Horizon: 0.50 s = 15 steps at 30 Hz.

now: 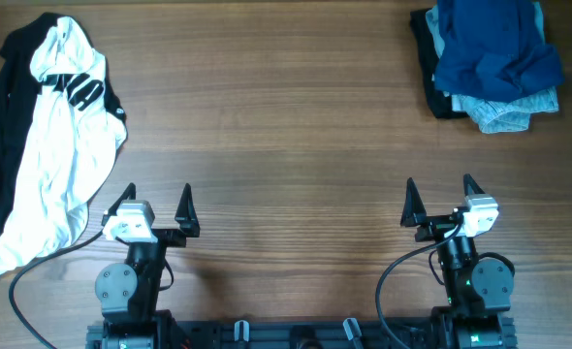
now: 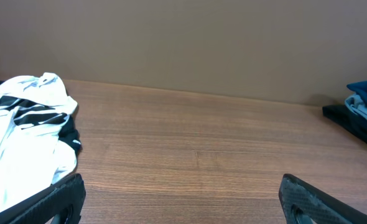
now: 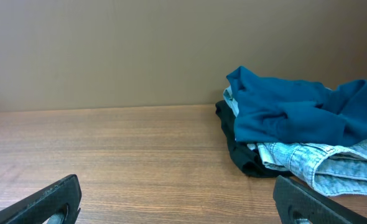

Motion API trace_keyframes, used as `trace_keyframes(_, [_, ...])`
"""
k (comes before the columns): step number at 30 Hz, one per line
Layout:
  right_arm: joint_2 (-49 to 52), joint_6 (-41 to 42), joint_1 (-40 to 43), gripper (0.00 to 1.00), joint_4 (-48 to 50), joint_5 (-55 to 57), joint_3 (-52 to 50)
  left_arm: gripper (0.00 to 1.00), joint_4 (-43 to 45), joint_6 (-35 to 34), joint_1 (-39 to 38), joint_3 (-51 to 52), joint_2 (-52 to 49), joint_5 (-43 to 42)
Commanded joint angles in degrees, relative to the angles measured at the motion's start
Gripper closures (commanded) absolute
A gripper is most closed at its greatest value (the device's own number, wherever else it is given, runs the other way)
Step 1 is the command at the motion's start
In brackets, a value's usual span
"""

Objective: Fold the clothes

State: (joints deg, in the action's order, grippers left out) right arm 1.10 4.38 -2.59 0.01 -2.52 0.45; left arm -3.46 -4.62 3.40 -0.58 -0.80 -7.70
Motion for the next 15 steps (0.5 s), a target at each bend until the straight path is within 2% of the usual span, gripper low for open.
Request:
trace_keyframes(1, [-0.5, 2.2, -0.2, 0.0, 0.2, -1.6, -0.2, 0.0, -0.3, -0.5, 0.2, 0.2, 0.4, 0.3])
trace_keyframes(5, [-0.5, 7.8, -0.2, 0.0, 0.7, -1.6, -0.2, 0.0, 1.7, -0.6, 0.2, 0.2, 0.4, -0.4])
trace_keyframes(10, [-0.5, 7.6, -0.2, 0.0, 6.1, -2.1, -0.1, 0.0, 6.0, -2.6, 0.2, 0.2, 0.4, -2.7])
trace_keyframes(15, [-0.5, 7.3, -0.2, 0.0, 9.8, -4.0, 0.4, 0.0, 6.3, -3.6, 0.2, 0.0, 0.4, -2.7])
